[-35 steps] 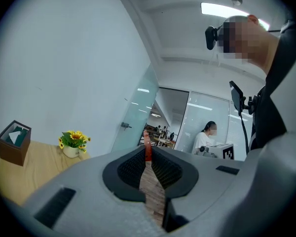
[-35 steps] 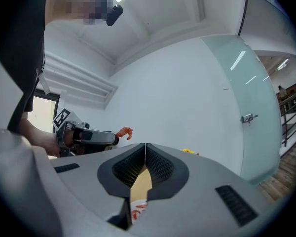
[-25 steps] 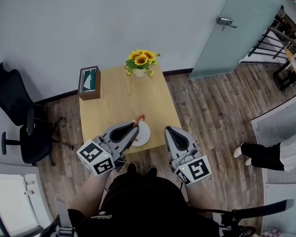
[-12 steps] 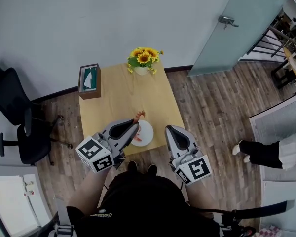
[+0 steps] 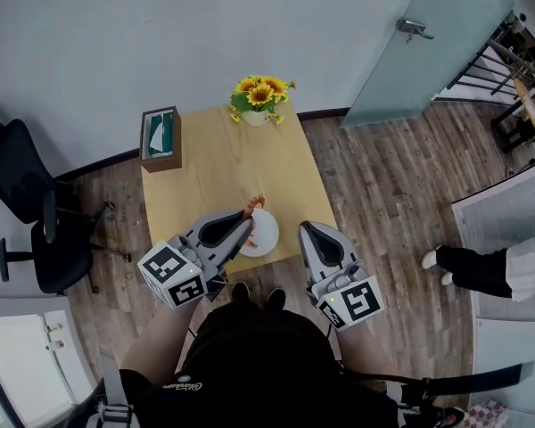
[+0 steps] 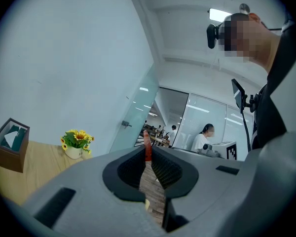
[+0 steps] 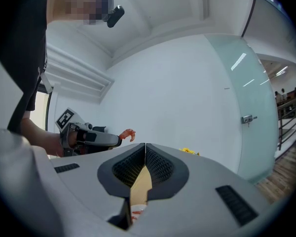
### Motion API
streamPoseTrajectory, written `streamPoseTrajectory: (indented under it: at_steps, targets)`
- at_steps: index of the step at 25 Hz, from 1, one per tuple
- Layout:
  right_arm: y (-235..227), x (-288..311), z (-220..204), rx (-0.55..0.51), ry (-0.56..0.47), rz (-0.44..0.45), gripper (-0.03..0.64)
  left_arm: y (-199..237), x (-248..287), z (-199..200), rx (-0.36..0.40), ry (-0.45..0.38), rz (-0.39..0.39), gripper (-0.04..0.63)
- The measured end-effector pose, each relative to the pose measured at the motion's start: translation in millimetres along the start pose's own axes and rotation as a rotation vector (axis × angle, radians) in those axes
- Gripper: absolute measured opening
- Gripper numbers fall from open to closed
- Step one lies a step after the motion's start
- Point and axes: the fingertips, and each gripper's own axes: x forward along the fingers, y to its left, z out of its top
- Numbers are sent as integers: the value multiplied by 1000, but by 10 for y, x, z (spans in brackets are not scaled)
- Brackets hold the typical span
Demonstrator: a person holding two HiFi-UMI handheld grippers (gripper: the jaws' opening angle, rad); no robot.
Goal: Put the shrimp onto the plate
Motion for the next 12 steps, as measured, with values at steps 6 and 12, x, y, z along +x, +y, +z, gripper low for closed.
streamPoseTrajectory:
  at_steps: [6,12]
  targets:
    - [-8,-71,-132,24,27,-15,6,-4,-2,-162,-31,24,5,37]
    - [-1,-119,-272,47,54,-11,6,-3,2,-328,-66,46,15,37]
